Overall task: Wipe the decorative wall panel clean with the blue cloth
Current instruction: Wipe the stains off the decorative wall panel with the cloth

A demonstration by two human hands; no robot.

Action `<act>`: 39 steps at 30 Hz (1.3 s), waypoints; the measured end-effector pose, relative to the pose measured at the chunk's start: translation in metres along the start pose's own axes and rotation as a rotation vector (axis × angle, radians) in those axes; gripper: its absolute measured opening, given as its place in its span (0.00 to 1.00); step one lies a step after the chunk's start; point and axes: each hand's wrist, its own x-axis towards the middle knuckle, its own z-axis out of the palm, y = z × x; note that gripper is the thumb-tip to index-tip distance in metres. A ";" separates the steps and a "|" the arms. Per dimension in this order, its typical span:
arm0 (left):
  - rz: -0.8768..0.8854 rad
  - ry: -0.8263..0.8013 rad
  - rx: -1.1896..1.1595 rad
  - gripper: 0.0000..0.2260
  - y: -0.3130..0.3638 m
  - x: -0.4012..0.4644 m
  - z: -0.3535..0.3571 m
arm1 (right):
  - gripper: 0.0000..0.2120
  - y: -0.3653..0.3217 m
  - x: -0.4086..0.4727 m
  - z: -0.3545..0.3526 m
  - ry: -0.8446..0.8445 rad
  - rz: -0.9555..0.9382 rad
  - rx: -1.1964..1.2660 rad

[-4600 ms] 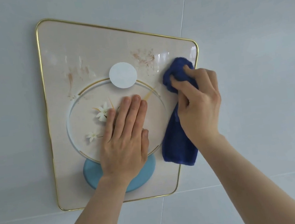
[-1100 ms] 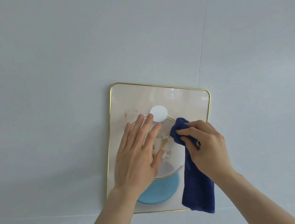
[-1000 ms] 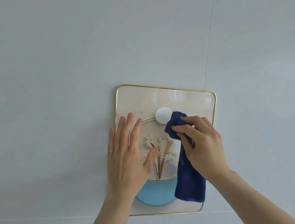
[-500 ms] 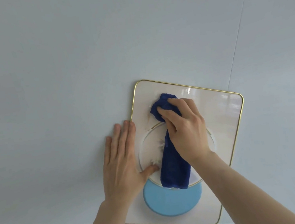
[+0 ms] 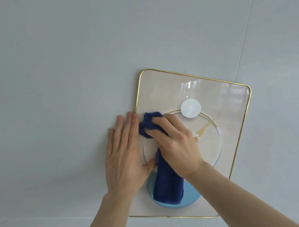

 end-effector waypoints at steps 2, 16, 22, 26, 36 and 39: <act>-0.003 -0.010 -0.008 0.53 0.001 0.000 -0.003 | 0.13 0.003 -0.015 -0.001 -0.056 -0.057 -0.033; -0.009 -0.015 -0.025 0.55 0.001 -0.001 -0.002 | 0.18 0.016 0.018 -0.013 0.127 0.077 -0.011; -0.009 -0.015 -0.016 0.57 0.003 -0.001 -0.004 | 0.16 0.012 -0.006 -0.006 0.045 0.042 -0.009; -0.013 -0.022 0.000 0.57 0.004 -0.001 -0.006 | 0.15 0.014 -0.014 -0.007 -0.009 0.011 -0.030; -0.032 -0.028 -0.003 0.59 0.007 -0.002 -0.006 | 0.13 0.013 -0.034 -0.010 -0.155 -0.037 -0.118; -0.029 -0.024 -0.001 0.55 0.009 -0.002 -0.005 | 0.13 0.004 -0.029 -0.008 -0.146 -0.064 -0.134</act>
